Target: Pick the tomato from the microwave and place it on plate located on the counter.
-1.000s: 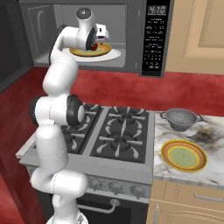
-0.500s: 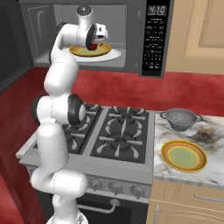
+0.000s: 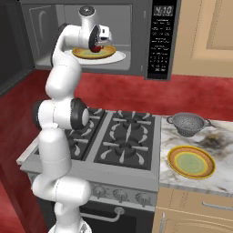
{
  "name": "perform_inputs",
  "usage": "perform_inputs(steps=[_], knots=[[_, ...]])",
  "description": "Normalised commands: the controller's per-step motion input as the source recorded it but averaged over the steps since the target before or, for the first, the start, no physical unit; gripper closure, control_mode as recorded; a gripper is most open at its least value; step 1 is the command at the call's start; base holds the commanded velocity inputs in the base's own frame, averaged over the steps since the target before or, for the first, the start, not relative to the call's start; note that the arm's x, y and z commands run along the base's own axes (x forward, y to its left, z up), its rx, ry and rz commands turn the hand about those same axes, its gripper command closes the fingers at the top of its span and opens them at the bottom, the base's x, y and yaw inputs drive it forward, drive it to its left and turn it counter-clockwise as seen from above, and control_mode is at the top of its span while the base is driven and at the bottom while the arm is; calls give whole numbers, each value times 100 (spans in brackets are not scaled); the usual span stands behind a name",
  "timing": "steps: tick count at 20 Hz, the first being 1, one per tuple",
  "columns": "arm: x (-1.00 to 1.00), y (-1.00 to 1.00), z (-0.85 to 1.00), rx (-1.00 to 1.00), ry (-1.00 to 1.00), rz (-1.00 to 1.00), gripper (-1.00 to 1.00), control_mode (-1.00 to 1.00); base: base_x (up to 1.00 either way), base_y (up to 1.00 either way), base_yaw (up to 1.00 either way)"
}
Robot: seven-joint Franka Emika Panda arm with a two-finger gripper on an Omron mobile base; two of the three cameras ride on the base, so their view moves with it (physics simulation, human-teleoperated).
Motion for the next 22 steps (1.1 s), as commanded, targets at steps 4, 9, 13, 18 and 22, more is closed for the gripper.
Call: perform_inputs(steps=[4, 9, 13, 18, 22], knots=[[-7, 0, -10, 0, -1, 0, 100, -100, 0, 0, 0], [-71, -22, -2, 12, -22, -1, 100, -100, 0, 0, 0], [-100, -56, 0, 19, -21, -6, 100, -100, 0, 0, 0], [-100, -63, 2, 21, -30, -11, 100, -100, 0, 0, 0], [-100, -45, 0, 18, -42, -11, 100, -100, 0, 0, 0]])
